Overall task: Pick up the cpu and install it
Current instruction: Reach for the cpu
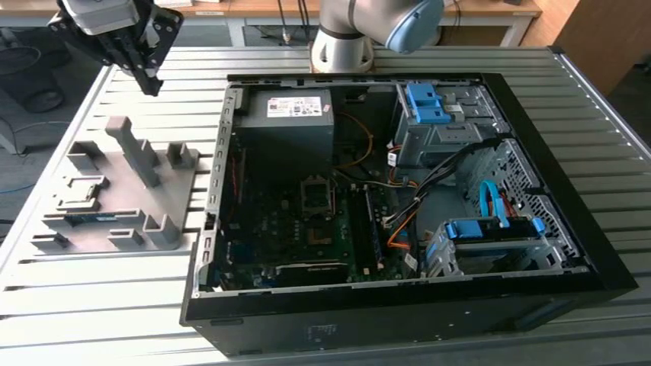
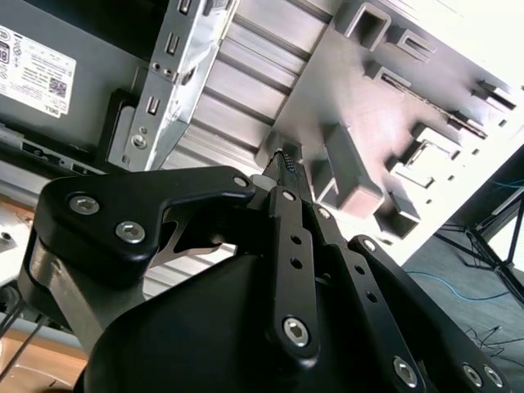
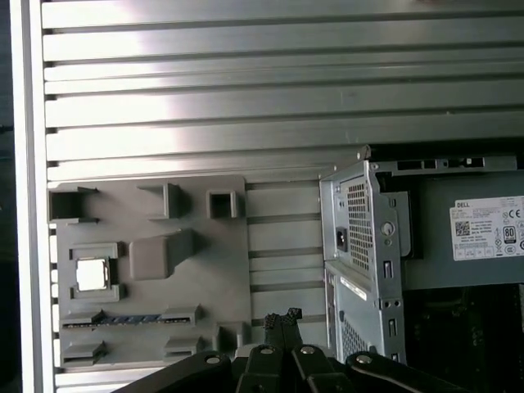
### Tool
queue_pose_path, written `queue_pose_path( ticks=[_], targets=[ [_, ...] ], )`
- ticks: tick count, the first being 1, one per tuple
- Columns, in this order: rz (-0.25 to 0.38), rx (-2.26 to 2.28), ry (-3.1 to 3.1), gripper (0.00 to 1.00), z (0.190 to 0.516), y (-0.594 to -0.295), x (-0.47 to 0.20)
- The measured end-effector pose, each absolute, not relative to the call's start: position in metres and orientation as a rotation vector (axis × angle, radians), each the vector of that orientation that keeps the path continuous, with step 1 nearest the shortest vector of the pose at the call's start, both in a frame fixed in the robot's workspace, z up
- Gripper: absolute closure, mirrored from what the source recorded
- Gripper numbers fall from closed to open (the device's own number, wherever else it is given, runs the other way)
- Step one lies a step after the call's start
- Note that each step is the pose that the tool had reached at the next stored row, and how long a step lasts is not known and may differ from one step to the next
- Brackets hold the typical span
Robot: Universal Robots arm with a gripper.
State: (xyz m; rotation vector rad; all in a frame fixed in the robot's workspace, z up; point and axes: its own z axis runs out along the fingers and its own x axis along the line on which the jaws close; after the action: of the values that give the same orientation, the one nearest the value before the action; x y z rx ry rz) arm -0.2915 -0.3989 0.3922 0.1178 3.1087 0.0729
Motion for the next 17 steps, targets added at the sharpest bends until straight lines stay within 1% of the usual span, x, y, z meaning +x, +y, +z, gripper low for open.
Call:
queue_pose_path(
  ticks=[17],
  targets=[
    [0.073,0.118,3.109,0.90,0.391,-0.399,-0.332]
  ],
)
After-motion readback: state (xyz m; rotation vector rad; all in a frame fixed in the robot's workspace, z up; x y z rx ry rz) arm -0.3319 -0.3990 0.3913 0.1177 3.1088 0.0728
